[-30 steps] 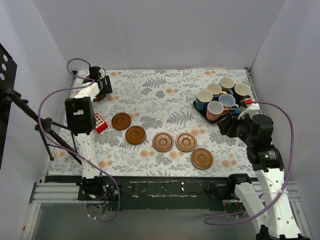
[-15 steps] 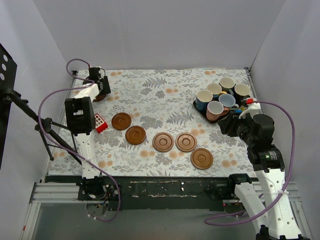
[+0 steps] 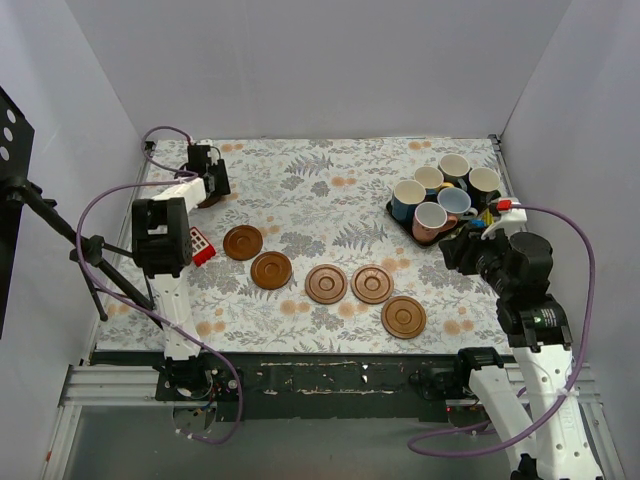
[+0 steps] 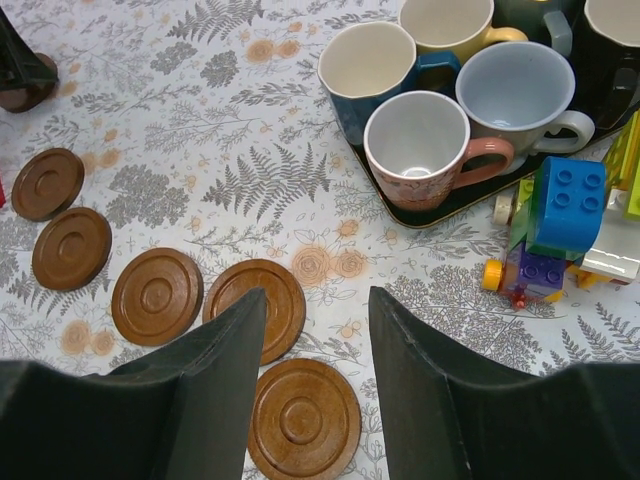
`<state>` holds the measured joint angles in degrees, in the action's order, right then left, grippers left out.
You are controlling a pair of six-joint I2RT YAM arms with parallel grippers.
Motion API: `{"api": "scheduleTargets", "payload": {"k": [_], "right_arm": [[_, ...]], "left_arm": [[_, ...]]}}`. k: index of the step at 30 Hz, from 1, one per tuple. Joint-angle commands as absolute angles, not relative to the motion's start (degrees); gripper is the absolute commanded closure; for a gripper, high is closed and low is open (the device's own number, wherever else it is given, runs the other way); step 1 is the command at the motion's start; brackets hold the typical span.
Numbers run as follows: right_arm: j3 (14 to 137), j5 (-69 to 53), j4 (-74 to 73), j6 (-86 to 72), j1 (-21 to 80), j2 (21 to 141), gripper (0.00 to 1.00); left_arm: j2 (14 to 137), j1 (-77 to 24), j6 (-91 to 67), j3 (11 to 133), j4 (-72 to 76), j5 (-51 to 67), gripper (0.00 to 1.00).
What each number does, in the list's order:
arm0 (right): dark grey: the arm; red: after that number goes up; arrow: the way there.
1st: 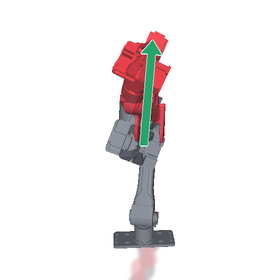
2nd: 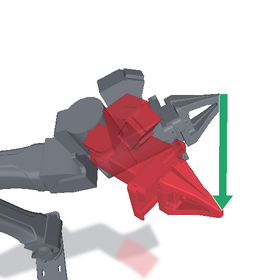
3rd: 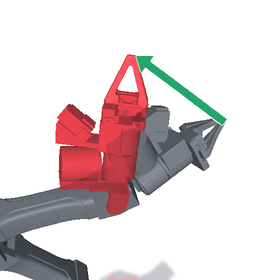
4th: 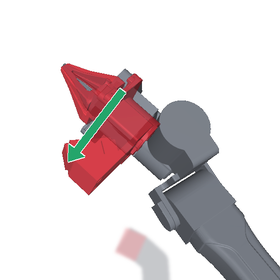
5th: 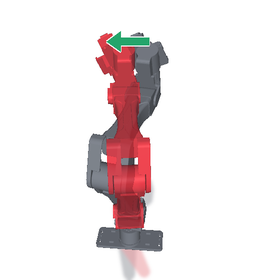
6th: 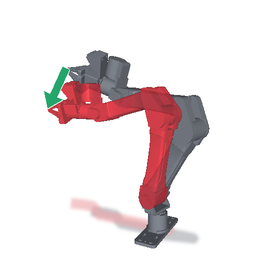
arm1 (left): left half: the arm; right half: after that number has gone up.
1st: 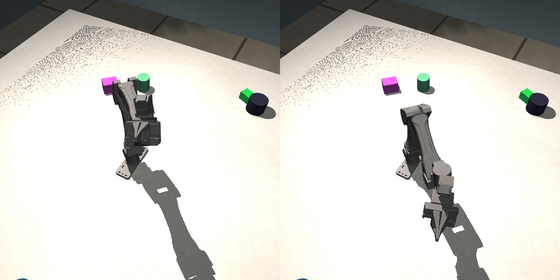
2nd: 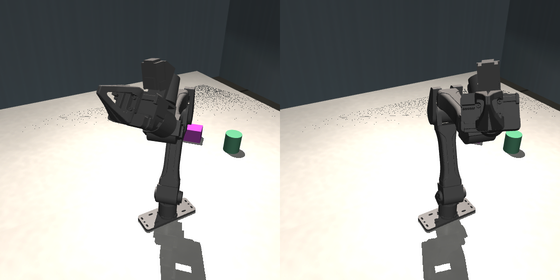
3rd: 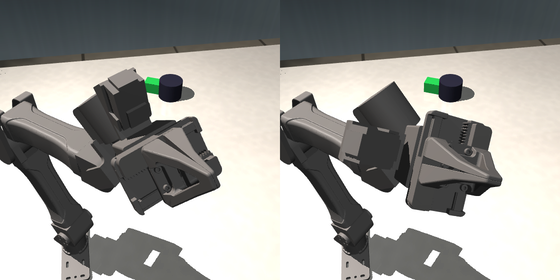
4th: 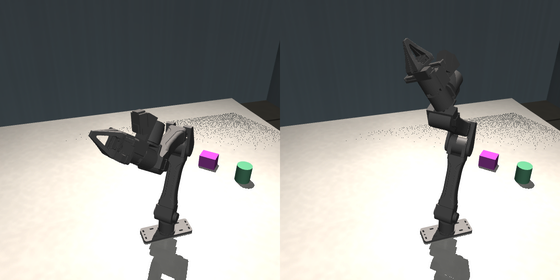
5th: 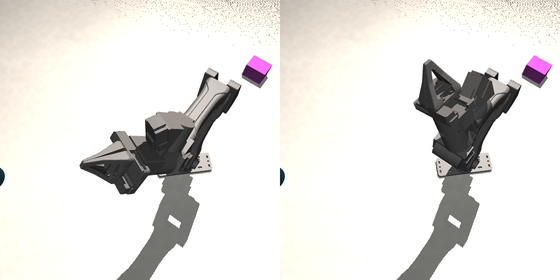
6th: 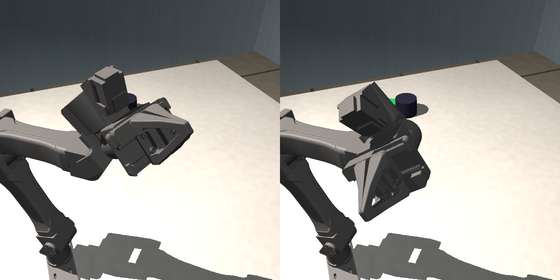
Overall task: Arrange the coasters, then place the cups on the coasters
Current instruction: Move the coaster to the center of the board.
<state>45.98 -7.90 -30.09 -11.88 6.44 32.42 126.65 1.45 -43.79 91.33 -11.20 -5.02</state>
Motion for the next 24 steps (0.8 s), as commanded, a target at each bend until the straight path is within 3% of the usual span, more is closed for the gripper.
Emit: {"api": "scheduleTargets", "payload": {"k": [1,7,24], "right_arm": [[47.82,-6.5,-29.35,-11.43,6.42,30.68,0.47],[47.28,-6.5,-29.44,-11.43,6.42,29.88,0.47],[47.72,-5.63,-31.11,-11.25,6.42,28.74,0.47]], "left_arm": [[123.84,-2.54,-45.35,84.65,-17.67,-2.11,0.47],[121.73,-4.83,-47.11,79.99,-15.91,2.09,0.47],[120.94,-8.7,-46.5,76.9,-16.17,-4.82,0.46]]}}
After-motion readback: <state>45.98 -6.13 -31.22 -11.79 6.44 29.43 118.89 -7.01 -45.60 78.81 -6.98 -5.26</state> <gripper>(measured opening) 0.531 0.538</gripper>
